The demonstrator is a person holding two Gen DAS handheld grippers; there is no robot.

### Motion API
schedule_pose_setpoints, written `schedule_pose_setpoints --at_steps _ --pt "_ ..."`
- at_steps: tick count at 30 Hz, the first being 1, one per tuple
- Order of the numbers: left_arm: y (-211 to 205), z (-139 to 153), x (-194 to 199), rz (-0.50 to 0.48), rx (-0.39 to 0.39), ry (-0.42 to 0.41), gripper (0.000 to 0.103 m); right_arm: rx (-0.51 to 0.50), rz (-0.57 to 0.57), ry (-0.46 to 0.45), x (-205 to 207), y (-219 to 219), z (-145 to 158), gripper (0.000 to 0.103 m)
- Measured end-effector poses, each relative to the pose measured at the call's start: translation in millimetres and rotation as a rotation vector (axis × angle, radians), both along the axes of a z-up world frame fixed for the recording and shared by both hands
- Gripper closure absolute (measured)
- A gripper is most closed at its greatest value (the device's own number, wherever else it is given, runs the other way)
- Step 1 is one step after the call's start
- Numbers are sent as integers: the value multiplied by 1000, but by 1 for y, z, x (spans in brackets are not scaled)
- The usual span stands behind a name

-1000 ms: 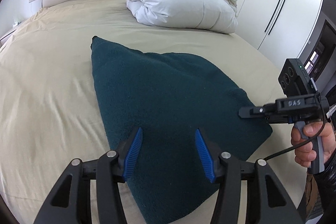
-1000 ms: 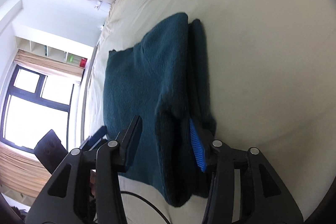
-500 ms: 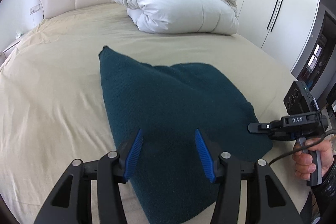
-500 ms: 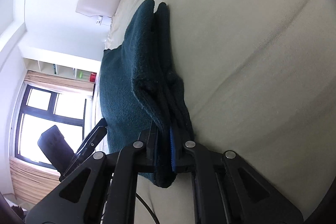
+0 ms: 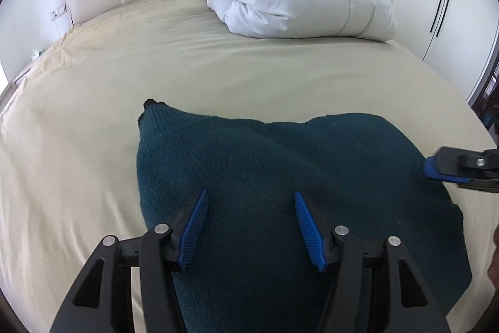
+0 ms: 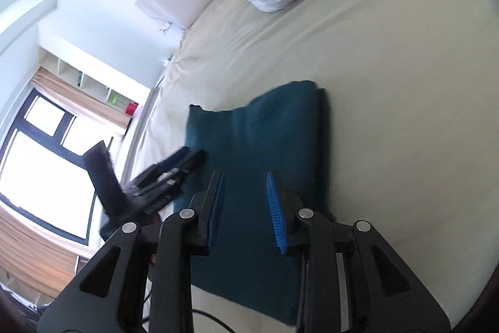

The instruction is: Fold small clothes

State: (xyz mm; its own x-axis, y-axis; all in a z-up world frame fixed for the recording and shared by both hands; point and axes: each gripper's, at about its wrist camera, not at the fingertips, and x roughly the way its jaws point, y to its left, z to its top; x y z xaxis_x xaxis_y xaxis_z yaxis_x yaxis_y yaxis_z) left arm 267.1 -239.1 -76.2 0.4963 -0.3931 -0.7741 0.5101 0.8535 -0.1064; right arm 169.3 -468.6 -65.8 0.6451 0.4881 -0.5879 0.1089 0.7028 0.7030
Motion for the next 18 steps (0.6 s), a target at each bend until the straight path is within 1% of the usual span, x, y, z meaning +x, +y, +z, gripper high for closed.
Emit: schedule_pose_setpoints --at_steps 1,3,4,5,7,8,10,12,14,15,16,17,18 --pt "2 -2 2 4 -13 9 41 -2 5 11 16 1 0 76" --pt "1 -6 4 0 7 10 40 49 34 70 54 10 -19 76" --pt "0 -8 6 -2 9 17 39 33 31 114 69 12 -32 79" --pt "0 -9 10 -2 4 35 37 -1 16 135 76 10 -40 83" --pt "-4 -14 16 -10 10 59 34 10 -6 122 87 2 -53 103" --pt "-6 -17 16 -15 20 62 32 1 -32 118 91 -3 -56 103" --pt "-9 -21 16 -27 30 61 31 39 -54 90 92 -17 -62 103" --pt "-8 -21 15 -30 31 65 30 26 -72 91 86 -23 -69 103" --pt "-6 -22 13 -31 30 65 30 -15 -115 97 79 -25 -63 103" --pt "-7 -22 11 -30 37 58 30 -62 -151 96 76 -23 -56 101" --pt "-8 -21 9 -28 46 50 29 -92 -171 89 71 -20 -50 95" --pt "-8 -21 7 -24 50 45 29 -114 -174 62 65 -14 -39 95" --pt "-7 -21 6 -22 50 43 29 -116 -153 37 69 -11 -32 95"
